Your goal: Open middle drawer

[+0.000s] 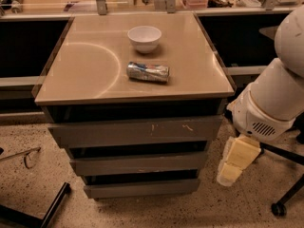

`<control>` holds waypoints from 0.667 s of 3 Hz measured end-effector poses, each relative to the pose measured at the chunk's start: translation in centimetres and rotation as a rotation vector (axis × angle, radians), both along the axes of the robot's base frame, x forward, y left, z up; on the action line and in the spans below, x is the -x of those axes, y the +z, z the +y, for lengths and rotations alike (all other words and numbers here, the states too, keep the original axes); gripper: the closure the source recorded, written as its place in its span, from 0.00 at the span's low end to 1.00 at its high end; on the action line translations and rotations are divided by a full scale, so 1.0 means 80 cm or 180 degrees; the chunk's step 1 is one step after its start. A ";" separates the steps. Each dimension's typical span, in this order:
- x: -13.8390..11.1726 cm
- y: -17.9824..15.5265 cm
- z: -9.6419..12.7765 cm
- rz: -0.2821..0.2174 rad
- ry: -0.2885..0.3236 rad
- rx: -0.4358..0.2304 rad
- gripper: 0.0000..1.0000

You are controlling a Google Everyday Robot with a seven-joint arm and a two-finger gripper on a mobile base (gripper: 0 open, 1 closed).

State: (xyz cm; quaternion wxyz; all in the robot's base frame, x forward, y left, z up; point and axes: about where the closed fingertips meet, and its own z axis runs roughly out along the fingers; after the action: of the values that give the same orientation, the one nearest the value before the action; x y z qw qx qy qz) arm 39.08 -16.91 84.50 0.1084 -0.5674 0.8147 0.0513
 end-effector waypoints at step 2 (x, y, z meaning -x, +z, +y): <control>0.017 -0.059 0.025 -0.0015 0.0168 -0.0321 0.00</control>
Offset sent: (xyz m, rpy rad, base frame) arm 0.0104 0.0523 -0.1318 0.3044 -0.1805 0.0297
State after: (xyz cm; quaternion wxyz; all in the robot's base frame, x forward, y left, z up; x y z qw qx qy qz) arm 37.72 -14.90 79.74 0.1373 -0.5826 0.7955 0.0937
